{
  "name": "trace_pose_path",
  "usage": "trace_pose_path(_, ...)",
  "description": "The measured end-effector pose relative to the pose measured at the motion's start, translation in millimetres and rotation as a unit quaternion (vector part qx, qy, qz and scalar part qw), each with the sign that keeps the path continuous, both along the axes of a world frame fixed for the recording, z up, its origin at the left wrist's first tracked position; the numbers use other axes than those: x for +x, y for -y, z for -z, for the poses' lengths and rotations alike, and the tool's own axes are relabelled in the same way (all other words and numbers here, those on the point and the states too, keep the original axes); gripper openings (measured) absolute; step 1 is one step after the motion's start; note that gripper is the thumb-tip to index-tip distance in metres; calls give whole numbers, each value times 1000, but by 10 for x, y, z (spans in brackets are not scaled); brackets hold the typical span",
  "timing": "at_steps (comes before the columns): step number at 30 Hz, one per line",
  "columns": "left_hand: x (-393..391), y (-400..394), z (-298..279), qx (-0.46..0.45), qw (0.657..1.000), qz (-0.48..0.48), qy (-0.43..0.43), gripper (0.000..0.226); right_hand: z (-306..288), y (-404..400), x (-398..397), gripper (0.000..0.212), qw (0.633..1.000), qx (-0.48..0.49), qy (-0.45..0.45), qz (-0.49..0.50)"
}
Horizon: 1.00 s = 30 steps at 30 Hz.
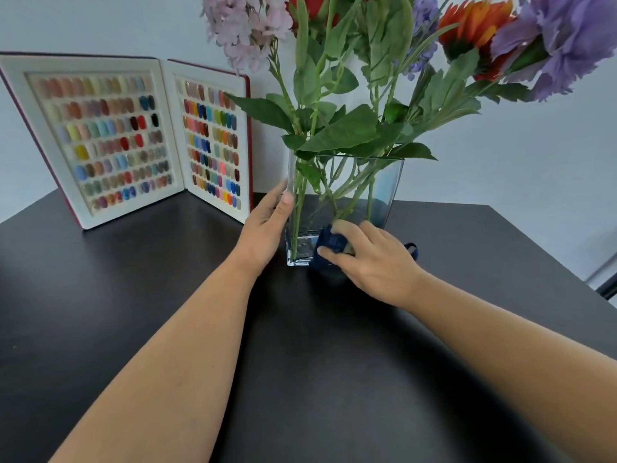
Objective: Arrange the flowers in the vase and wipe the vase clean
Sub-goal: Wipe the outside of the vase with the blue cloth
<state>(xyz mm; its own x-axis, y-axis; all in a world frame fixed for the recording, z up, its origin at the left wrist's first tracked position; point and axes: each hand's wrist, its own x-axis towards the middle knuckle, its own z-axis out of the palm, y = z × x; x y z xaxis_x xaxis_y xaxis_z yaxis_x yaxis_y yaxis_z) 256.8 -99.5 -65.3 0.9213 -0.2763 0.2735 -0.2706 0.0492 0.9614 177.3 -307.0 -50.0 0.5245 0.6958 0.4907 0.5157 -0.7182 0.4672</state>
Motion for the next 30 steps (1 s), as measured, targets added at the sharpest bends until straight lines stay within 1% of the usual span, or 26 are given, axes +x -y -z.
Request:
trace_pose_path(2,-15,0,-12,4,1000,6,-5,97,-12,88,-9,42,1000,-22,-18,9)
trace_pose_path(5,-36,2,-2,5,1000,14,-12,99,-93,190,-33,38,999,22,-19,22)
trace_pose_path(7,-28,4,23,9,1000,20,-17,96,-212,237,-72,30,993,108,1,46)
trace_pose_path(9,-15,-5,51,20,999,17,-21,91,-379,273,-80,31,973,218,24,73)
trace_pose_path(11,-19,-5,51,27,999,16,-24,90,-524,325,-60,34,959,270,46,78)
trace_pose_path(13,-25,-2,43,26,999,15,-23,93,-536,359,-31,36,953,285,80,69)
trace_pose_path(16,-18,-6,45,26,999,19,-22,97,-318,338,-34,34,945,309,81,74)
trace_pose_path(18,-14,1,58,30,999,19,-22,95,-74,366,-75,33,960,266,53,65)
trace_pose_path(20,-5,7,69,36,999,15,-19,93,97,427,-121,32,981,186,17,52)
trace_pose_path(22,7,9,76,40,999,11,-18,93,105,464,-149,29,991,125,-6,52)
trace_pose_path(23,3,9,74,42,999,9,-17,94,59,475,-155,29,992,116,-8,55)
trace_pose_path(24,1,10,72,44,999,7,-15,96,-11,485,-157,30,990,126,-2,57)
trace_pose_path(25,-11,14,65,47,999,4,-10,97,-102,500,-150,31,986,155,11,61)
trace_pose_path(28,-49,34,41,65,998,-11,16,94,-427,535,-90,32,954,281,70,78)
trace_pose_path(30,-61,50,34,72,997,-21,29,93,-568,518,-60,29,935,331,95,83)
